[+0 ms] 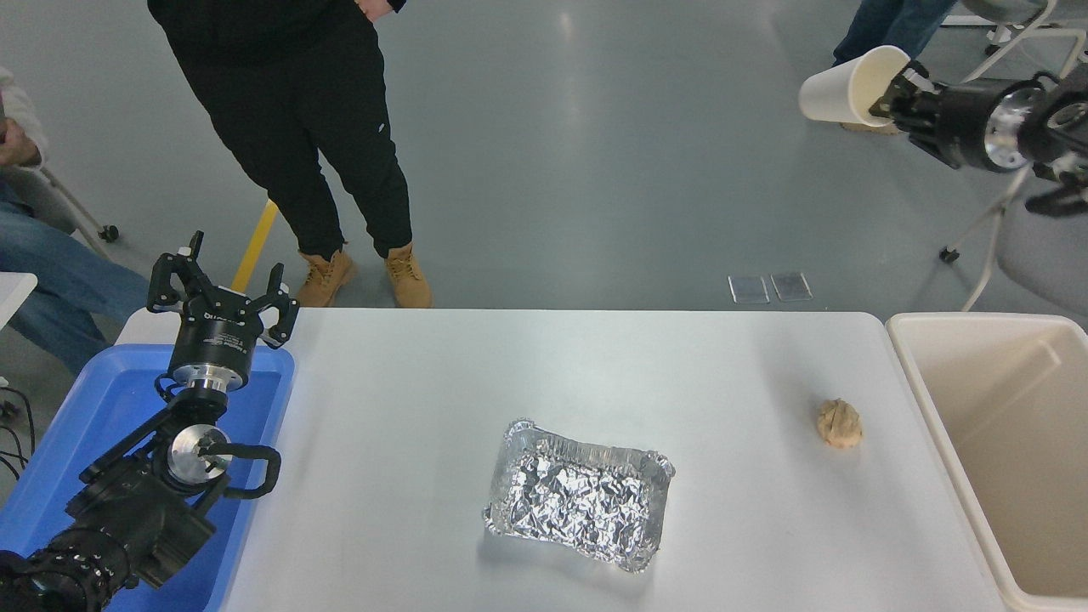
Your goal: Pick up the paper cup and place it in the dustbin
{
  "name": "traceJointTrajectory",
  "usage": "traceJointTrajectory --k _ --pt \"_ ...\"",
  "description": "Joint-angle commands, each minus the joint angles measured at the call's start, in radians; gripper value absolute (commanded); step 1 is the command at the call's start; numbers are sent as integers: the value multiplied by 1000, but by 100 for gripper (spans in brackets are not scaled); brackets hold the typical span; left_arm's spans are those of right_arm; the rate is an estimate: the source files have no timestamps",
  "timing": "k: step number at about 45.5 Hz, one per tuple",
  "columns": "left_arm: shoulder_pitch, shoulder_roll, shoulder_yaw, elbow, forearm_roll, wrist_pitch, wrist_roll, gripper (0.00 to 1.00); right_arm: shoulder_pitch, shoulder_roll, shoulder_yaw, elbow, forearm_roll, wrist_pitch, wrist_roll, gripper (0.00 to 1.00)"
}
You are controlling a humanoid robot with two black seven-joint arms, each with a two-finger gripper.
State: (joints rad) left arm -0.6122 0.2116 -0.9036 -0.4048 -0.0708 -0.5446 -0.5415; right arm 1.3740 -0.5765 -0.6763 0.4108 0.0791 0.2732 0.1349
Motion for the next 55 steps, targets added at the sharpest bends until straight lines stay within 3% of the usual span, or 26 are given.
traceJointTrajectory --k 1,21,41,55 --pt "0 0 0 0 0 0 0 99 -200 13 1 -202 97 -2 -4 0" --pt "0 0 0 0 0 0 0 99 -378 84 3 -308 225 -42 -127 0" --pt "0 0 -1 0 0 0 0 99 -513 121 79 -310 245 -166 -169 0" --pt "0 0 -1 0 0 0 0 99 -601 135 126 -331 246 -186 -169 0"
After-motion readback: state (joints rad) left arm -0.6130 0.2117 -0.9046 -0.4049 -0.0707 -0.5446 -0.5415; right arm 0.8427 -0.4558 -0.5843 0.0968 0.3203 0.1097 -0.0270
